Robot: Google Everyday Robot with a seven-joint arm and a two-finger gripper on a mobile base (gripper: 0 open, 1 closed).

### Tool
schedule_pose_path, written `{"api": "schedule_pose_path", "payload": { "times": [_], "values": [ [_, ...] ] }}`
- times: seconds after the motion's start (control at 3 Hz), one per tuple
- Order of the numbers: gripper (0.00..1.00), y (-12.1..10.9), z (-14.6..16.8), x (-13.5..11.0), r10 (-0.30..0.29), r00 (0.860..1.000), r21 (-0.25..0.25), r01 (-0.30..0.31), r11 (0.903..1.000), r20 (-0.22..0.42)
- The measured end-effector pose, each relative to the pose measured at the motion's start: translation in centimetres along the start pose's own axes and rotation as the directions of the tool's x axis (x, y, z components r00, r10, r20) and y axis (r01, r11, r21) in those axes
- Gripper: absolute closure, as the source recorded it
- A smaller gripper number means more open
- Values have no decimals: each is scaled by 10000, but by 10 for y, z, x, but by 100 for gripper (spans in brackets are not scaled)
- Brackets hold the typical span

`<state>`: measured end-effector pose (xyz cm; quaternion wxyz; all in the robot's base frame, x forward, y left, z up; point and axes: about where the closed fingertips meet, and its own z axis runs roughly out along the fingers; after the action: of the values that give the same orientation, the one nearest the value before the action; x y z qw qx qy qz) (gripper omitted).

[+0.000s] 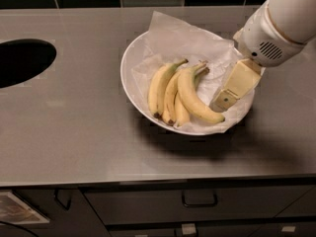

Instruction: Pick banana from white bowl

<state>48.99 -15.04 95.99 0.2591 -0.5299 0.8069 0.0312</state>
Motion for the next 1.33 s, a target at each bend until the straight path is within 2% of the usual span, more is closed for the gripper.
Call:
{"api": "schedule_pose_path", "payload": {
  "times": [0.33,0.67,1.0,1.33],
  "values": [
    [0,0,0,0,0,10000,-1,0,10000,0],
    [0,4,21,-4,426,9991,-27,-426,9991,-48],
    [19,10,47,-12,828,9959,88,-825,9965,-364],
    [33,15,67,-17,1074,9927,99,-1070,9942,-547]
  ]
}}
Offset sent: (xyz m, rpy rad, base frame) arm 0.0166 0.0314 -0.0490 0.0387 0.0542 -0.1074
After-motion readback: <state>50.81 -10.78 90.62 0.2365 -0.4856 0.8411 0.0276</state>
